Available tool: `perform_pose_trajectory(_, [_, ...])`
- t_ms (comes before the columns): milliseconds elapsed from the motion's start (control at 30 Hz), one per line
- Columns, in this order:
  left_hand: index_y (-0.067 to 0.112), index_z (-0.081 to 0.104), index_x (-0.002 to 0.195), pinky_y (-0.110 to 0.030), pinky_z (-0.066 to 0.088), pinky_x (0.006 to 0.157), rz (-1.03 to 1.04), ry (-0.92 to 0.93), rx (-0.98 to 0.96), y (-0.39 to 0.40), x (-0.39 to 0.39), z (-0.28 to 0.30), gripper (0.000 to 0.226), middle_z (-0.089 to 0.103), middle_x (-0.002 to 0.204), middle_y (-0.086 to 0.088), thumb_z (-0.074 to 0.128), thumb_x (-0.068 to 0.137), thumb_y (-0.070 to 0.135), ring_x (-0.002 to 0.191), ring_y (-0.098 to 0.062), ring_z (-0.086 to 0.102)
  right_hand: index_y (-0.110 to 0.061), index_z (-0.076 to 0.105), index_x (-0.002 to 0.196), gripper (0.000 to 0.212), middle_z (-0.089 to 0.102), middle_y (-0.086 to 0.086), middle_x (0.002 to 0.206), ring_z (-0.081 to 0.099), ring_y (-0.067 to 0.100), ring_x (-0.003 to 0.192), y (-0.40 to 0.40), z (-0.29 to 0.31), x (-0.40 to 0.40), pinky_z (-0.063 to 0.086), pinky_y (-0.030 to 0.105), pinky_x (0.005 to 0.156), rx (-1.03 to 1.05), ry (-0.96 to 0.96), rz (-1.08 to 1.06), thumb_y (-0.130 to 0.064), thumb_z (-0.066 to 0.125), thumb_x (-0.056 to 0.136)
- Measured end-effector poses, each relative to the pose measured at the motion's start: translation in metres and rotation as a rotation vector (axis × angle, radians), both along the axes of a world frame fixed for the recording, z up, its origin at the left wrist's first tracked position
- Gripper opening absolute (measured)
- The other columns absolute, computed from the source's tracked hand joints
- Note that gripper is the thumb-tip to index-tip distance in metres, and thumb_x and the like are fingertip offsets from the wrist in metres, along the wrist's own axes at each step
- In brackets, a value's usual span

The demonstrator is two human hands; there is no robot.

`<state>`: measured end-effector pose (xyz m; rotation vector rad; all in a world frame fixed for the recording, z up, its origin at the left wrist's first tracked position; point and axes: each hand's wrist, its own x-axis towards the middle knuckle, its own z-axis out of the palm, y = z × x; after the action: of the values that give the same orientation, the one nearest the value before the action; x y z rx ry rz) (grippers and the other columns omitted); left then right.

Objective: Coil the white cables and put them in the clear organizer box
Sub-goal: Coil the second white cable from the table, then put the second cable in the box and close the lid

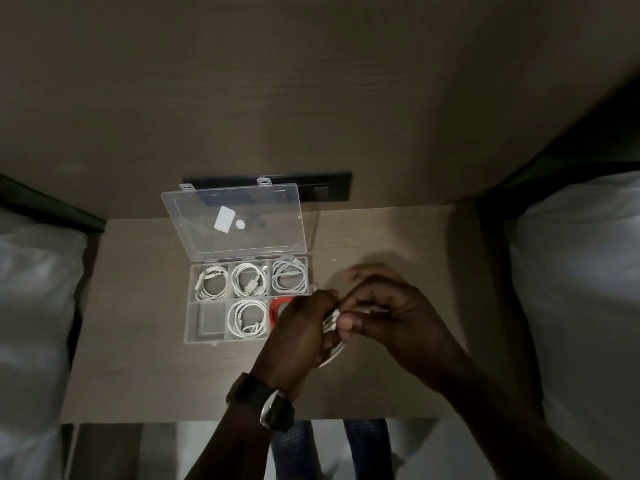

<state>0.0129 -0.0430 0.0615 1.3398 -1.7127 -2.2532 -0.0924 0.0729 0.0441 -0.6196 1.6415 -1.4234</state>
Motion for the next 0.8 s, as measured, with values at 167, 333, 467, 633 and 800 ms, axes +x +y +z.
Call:
perform_pose_trajectory(167, [0.020,0.060,0.053,-0.025,0.029,0.047,0.025,-0.160,-0.099,-0.006,0.033,-0.011,0.044,0.054,0.044,0.002,0.047,0.092,0.034,0.039,-0.012,0.043,-0.004,0.070,0.089,0.006,0.072,0.011,0.080,0.067,0.018,0.072,-0.012,-0.014,0.031,0.052,0.029,0.062,-0.018,-0.287,0.085,-0.003,0.071,0.083])
perform_pose_trajectory(333, [0.021,0.064,0.049,-0.029,0.034,0.055,0.247,-0.229,-0.381,-0.009,0.059,-0.031,0.058,0.055,0.039,0.003,0.045,0.100,0.043,0.039,-0.009,0.047,-0.006,0.068,0.094,0.014,0.064,0.015,0.083,0.061,0.015,0.065,-0.051,-0.033,0.055,0.048,0.024,0.059,0.024,-0.293,0.102,0.003,0.070,0.084])
perform_pose_trajectory(467, [0.019,0.061,0.050,-0.029,0.037,0.053,0.363,-0.304,-0.593,-0.028,0.073,-0.042,0.065,0.059,0.044,0.002,0.036,0.098,0.054,0.049,-0.010,0.057,-0.002,0.071,0.103,0.017,0.070,0.022,0.087,0.062,0.019,0.071,-0.089,-0.038,0.068,0.050,0.029,0.067,0.065,-0.200,0.190,0.002,0.069,0.087])
perform_pose_trajectory(633, [0.019,0.060,0.069,-0.034,0.049,0.054,0.637,-0.242,-0.428,-0.065,0.085,-0.055,0.049,0.064,0.062,-0.005,0.046,0.093,0.059,0.055,-0.018,0.062,-0.020,0.076,0.083,0.023,0.075,0.011,0.083,0.068,0.018,0.071,-0.138,-0.036,0.087,0.058,0.041,0.069,0.078,-0.085,0.136,0.002,0.078,0.078])
perform_pose_trajectory(800, [0.016,0.064,0.090,-0.052,0.053,0.082,0.590,-0.105,-0.456,-0.104,0.119,-0.080,0.019,0.069,0.088,-0.010,0.053,0.094,0.030,0.079,-0.021,0.063,-0.029,0.077,0.070,0.023,0.075,0.003,0.076,0.064,0.018,0.062,-0.176,-0.050,0.097,0.055,0.036,0.063,0.138,0.032,-0.006,-0.007,0.084,0.072])
